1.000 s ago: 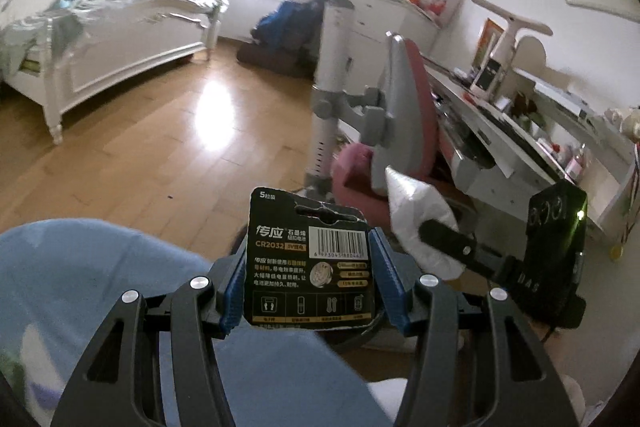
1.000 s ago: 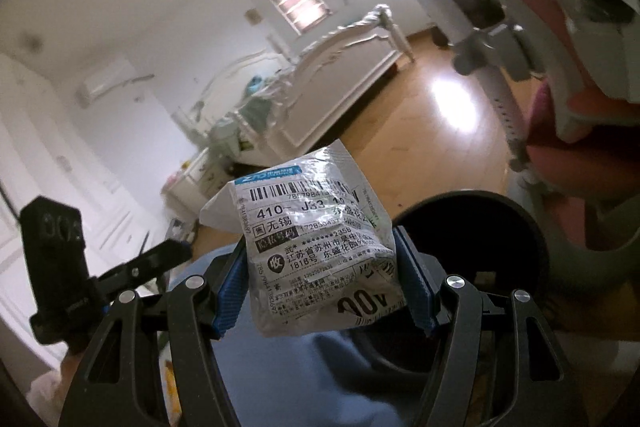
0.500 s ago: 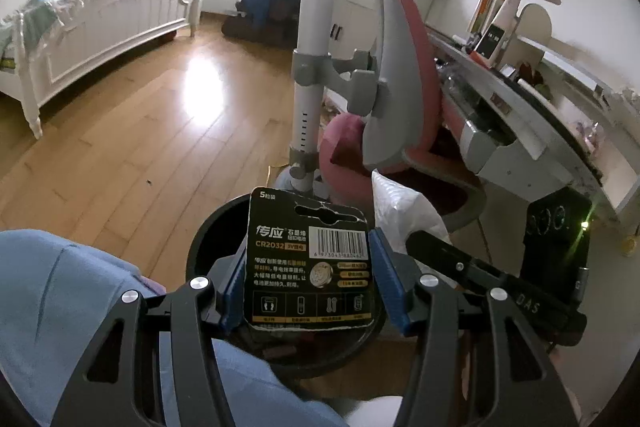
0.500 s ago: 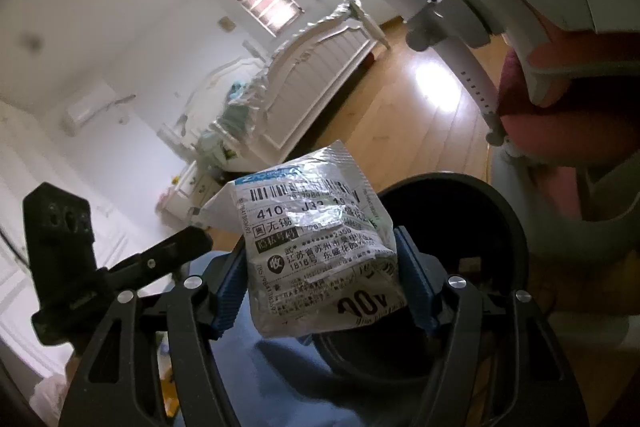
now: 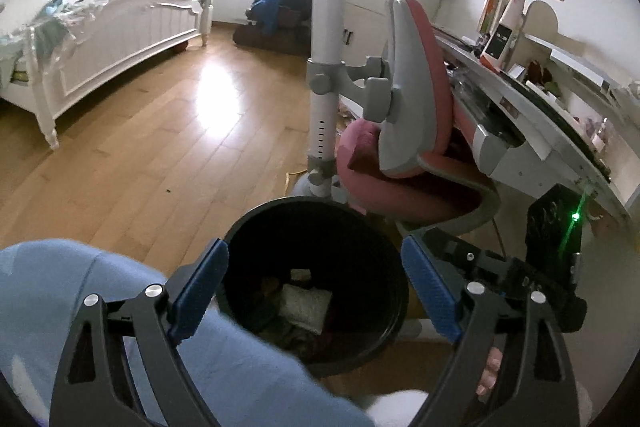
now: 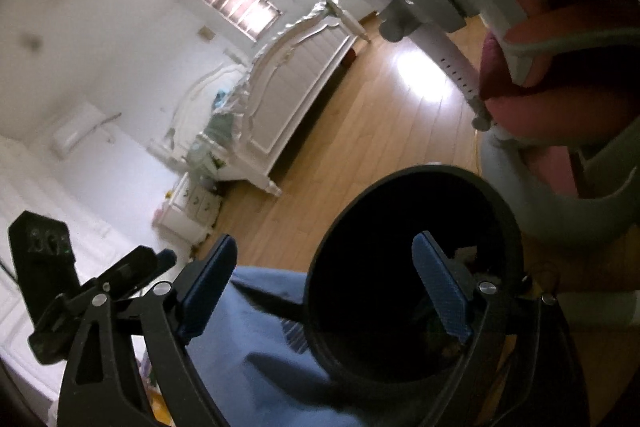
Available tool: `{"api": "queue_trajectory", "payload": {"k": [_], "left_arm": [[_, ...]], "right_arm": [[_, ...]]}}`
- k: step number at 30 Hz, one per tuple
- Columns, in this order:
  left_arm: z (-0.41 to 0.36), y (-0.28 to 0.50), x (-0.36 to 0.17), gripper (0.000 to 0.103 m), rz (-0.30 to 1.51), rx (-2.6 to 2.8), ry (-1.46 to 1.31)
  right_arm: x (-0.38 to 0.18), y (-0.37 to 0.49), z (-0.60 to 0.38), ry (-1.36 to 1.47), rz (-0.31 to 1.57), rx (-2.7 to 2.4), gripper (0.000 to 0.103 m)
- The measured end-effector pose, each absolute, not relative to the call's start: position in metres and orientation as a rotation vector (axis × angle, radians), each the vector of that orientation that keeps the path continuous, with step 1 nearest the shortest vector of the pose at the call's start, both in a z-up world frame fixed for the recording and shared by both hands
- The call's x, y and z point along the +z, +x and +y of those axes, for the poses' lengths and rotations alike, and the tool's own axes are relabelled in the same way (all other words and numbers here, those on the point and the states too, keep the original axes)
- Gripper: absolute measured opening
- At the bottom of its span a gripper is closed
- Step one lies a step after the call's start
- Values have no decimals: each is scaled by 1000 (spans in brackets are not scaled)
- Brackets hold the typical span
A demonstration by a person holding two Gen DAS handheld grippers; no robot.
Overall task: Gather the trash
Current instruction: 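Carry the card and packet over the black bin and open both tools, then grasp the purple spray bottle with the left tool while the right tool grasps the green gum pack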
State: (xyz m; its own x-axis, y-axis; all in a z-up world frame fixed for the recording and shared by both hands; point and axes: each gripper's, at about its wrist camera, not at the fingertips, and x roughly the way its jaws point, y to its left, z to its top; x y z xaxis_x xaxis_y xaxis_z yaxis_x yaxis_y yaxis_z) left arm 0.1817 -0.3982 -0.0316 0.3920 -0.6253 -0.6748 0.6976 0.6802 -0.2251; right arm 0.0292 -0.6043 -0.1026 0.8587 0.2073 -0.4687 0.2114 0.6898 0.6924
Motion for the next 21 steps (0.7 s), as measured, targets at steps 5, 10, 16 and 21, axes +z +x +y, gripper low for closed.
{"api": "queue_trajectory", "payload": {"k": [5, 10, 16, 21], "left_arm": [[-342, 175, -26, 88, 812, -766, 49], [-258, 176, -23, 88, 817, -630, -17], [-143, 181, -29, 88, 819, -420, -73], [-74, 196, -56, 71, 884, -278, -100]], "right_arm": [[-83, 33, -564, 754, 580, 61, 88], [-59, 43, -510, 660, 608, 145, 88], [-37, 59, -430, 541, 663, 272, 88], [-28, 74, -355, 452, 722, 417, 88]]}}
